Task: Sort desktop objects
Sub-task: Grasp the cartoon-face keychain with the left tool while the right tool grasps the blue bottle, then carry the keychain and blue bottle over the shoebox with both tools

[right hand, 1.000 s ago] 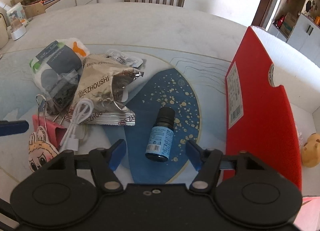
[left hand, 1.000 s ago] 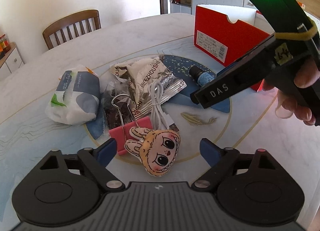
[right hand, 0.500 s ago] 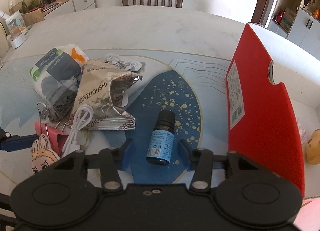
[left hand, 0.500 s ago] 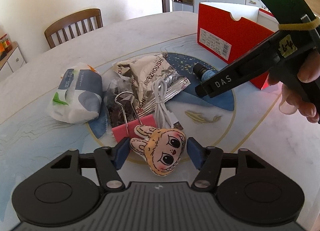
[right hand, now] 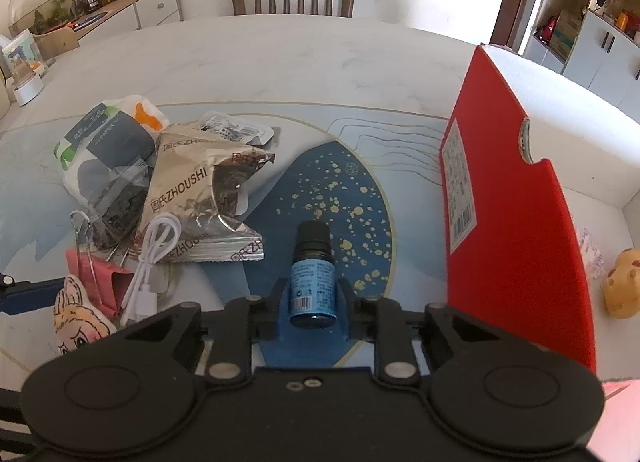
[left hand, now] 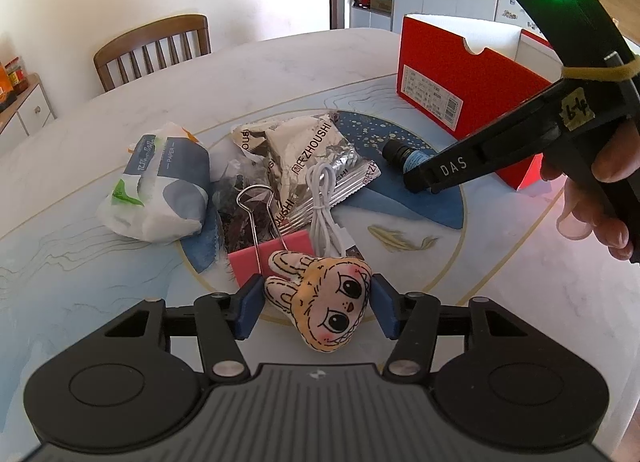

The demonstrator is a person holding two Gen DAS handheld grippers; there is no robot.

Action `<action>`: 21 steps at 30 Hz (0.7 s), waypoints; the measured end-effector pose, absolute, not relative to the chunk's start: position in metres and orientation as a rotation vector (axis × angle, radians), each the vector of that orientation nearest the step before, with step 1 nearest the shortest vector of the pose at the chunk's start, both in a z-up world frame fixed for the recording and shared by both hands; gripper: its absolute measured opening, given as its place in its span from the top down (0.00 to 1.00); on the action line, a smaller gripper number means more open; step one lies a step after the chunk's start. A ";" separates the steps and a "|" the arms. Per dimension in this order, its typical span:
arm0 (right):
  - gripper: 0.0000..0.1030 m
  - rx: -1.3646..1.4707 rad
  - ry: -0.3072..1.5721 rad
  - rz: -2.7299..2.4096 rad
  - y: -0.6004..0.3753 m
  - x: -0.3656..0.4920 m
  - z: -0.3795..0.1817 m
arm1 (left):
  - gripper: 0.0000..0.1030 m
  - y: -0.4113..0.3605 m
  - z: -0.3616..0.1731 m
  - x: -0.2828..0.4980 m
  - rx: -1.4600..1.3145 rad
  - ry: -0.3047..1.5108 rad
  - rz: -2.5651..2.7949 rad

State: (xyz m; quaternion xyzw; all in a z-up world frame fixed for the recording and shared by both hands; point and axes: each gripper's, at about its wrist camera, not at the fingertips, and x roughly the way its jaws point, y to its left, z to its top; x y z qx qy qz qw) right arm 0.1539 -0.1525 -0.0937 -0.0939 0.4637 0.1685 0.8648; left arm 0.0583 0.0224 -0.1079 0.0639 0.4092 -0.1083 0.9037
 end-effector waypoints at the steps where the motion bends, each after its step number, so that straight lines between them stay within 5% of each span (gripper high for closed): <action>1: 0.78 -0.199 0.973 0.353 -0.153 0.152 -0.093 | 0.46 0.022 -0.107 0.058 0.132 0.845 -0.224; 21: 0.78 -0.208 0.972 0.395 -0.159 0.108 -0.080 | 0.46 0.016 -0.094 0.040 0.133 0.829 -0.232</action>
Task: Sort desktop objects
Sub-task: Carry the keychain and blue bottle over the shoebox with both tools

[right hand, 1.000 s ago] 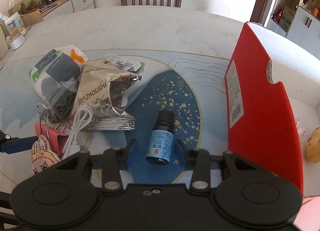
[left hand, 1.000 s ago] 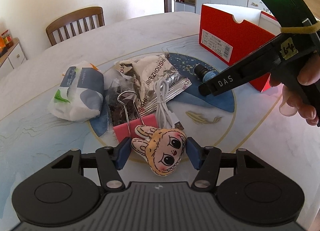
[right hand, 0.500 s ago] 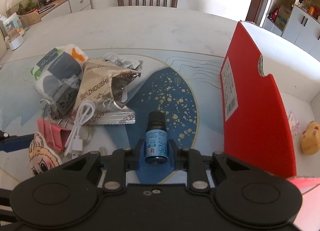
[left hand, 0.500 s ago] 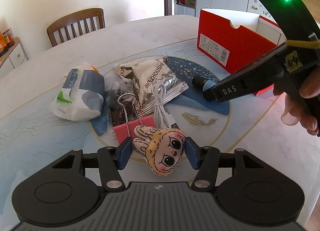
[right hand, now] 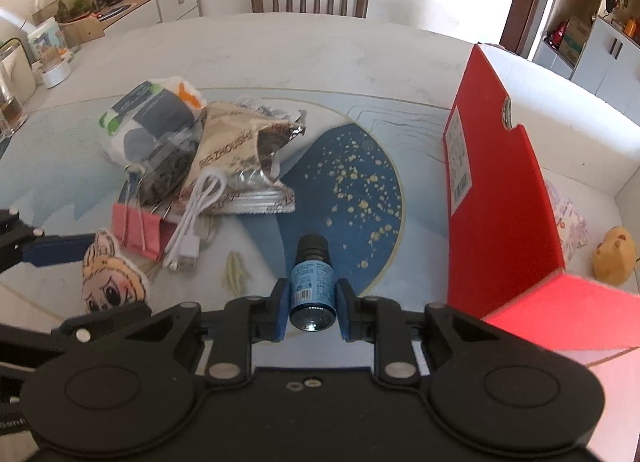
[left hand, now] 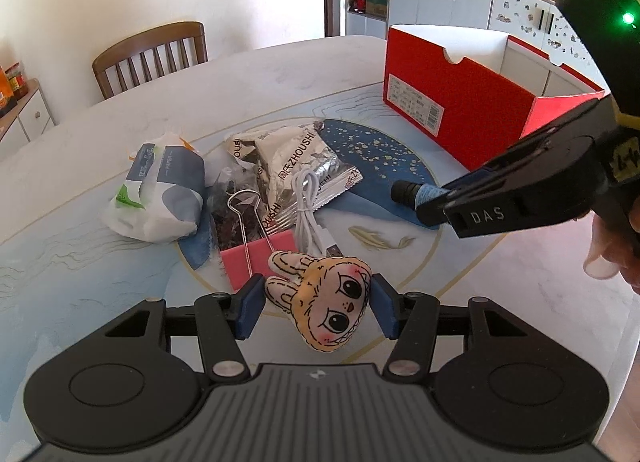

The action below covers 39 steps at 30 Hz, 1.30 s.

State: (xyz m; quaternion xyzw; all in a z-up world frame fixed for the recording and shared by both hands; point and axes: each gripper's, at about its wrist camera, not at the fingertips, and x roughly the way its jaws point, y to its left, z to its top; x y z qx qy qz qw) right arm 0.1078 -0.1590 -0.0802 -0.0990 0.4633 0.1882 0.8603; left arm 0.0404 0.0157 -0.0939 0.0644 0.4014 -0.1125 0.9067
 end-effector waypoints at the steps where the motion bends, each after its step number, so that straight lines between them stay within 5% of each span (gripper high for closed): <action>1: 0.78 -0.200 0.971 0.396 -0.160 0.105 -0.079 | 0.46 0.015 -0.093 0.039 0.133 0.827 -0.234; 39: 0.78 -0.001 0.787 0.343 -0.242 0.058 0.032 | 0.46 -0.055 0.013 0.039 0.214 0.665 -0.421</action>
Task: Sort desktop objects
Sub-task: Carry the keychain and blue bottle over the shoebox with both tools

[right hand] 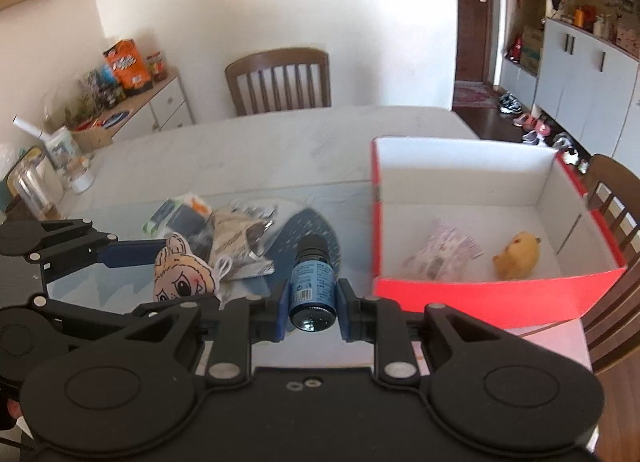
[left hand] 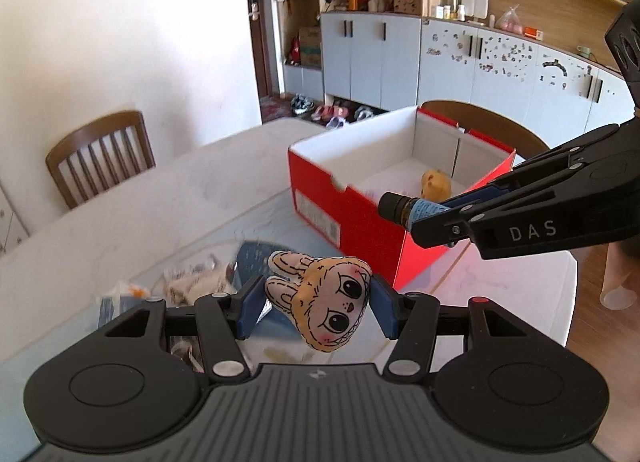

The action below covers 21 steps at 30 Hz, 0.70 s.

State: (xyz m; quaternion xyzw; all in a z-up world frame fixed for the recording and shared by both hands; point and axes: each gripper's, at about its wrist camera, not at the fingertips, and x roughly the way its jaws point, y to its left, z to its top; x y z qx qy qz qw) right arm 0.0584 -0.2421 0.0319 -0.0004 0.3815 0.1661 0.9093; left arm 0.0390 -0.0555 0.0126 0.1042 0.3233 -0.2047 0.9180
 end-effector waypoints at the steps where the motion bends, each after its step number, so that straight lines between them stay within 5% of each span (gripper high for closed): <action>1: 0.78 0.004 0.782 0.336 -0.247 0.060 0.034 | 0.46 -0.059 0.015 0.042 0.219 0.659 -0.424; 21: 0.78 0.011 0.732 0.209 -0.333 0.102 0.037 | 0.46 -0.155 0.036 0.105 0.316 0.596 -0.512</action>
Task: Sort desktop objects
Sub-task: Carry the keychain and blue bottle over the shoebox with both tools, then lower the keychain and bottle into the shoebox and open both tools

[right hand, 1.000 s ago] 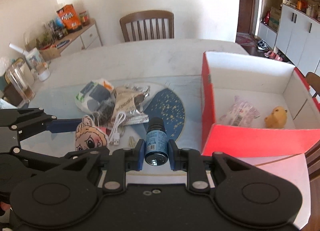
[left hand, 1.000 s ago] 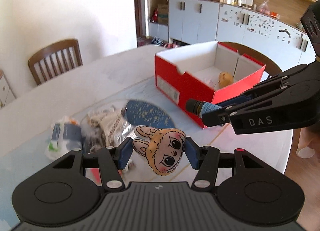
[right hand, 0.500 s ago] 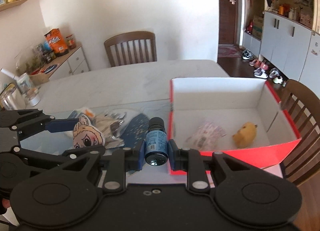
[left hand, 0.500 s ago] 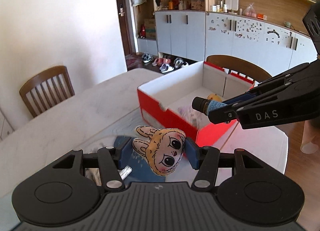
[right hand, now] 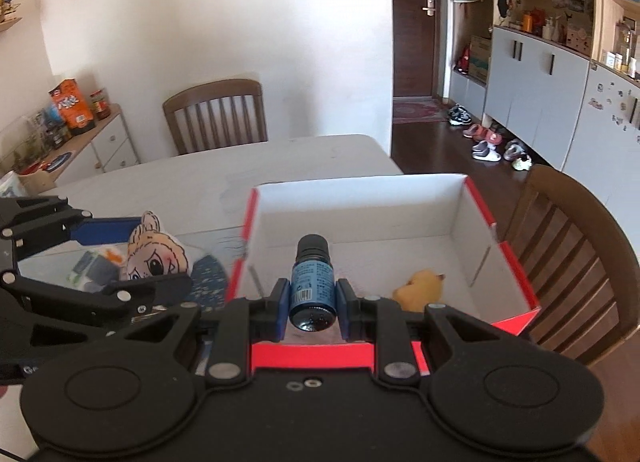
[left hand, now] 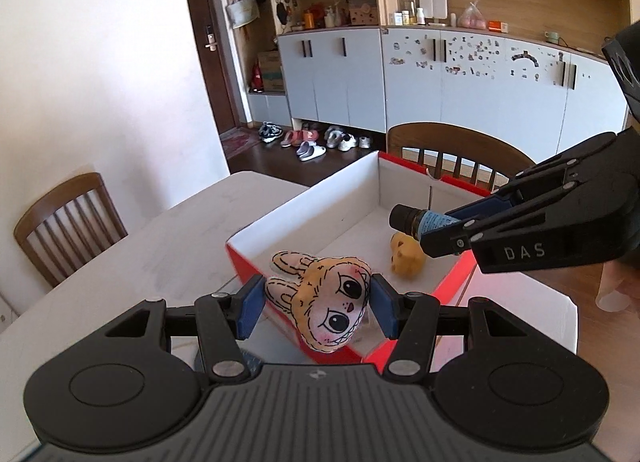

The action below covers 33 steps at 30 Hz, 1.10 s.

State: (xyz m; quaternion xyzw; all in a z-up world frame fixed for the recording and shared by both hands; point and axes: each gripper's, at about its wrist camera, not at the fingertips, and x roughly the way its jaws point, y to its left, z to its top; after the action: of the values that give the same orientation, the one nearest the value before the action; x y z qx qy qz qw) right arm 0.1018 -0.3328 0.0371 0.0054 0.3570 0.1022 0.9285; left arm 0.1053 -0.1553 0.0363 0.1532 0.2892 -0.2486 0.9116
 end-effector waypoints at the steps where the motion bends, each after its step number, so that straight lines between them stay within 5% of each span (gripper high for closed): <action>1: 0.78 0.008 0.732 0.205 -0.336 0.104 0.036 | 0.46 -0.161 0.036 0.110 0.320 0.601 -0.516; 33: 0.78 -0.057 0.909 0.172 -0.370 0.195 -0.035 | 0.46 -0.232 -0.045 0.227 0.407 0.892 -0.605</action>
State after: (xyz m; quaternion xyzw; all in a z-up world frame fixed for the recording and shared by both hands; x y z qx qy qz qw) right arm 0.1953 -0.3697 -0.0354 -0.0273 0.4386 0.0832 0.8944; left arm 0.2273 -0.2316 -0.0453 0.1925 0.4218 -0.2858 0.8386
